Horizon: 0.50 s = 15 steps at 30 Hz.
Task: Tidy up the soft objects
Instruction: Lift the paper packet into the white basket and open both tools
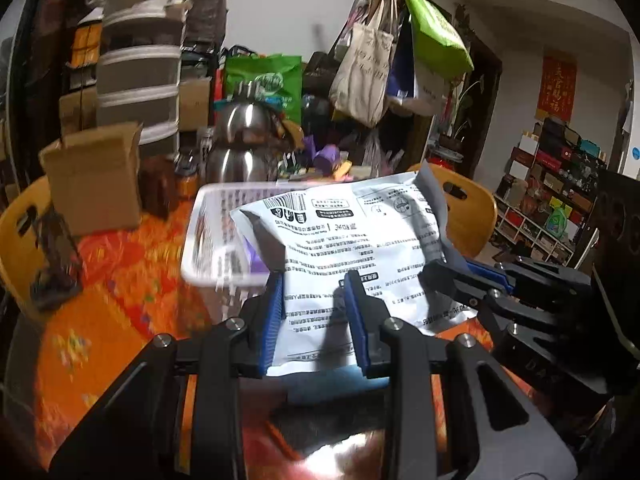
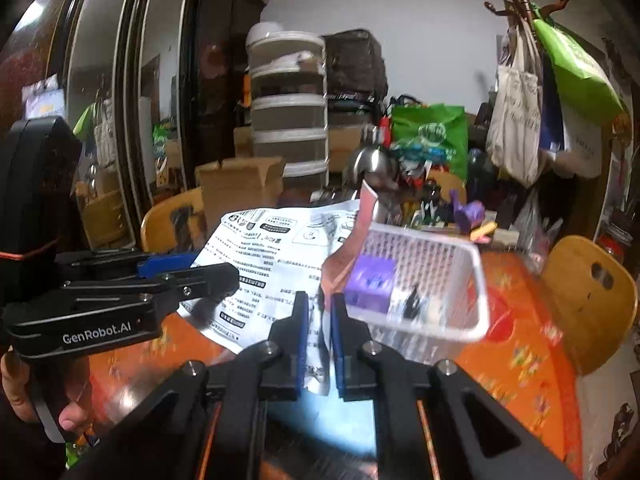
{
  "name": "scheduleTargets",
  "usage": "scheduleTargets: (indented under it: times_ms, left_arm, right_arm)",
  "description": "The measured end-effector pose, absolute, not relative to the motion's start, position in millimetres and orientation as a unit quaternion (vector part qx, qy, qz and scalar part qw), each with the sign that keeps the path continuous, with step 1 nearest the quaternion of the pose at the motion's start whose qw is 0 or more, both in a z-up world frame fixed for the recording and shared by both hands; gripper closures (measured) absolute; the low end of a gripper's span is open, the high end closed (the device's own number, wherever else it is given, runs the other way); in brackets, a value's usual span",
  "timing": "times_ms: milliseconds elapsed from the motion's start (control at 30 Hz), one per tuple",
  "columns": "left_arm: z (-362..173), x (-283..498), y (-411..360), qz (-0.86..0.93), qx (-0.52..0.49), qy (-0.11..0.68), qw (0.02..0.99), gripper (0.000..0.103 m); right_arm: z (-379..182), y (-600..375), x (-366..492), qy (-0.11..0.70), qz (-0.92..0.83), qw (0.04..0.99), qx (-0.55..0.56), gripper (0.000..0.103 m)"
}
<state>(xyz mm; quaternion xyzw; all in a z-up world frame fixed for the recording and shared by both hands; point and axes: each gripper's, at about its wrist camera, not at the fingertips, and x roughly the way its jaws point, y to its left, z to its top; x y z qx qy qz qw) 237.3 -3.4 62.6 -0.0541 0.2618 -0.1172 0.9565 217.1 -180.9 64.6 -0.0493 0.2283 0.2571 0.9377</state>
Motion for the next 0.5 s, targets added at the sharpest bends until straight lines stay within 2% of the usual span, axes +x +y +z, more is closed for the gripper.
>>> scheduleTargets:
  times_ms: [233, 500]
  left_arm:
    - [96.8, 313.7, -16.7, -0.118, -0.047, 0.266, 0.956, 0.075]
    - [81.8, 394.7, -21.5, -0.097, -0.046, 0.299, 0.948, 0.075]
  right_arm:
    - [94.0, -192.7, 289.5, 0.233, 0.257, 0.937, -0.036, 0.094]
    - [78.6, -185.1, 347.5, 0.246, 0.239, 0.938, -0.053, 0.094]
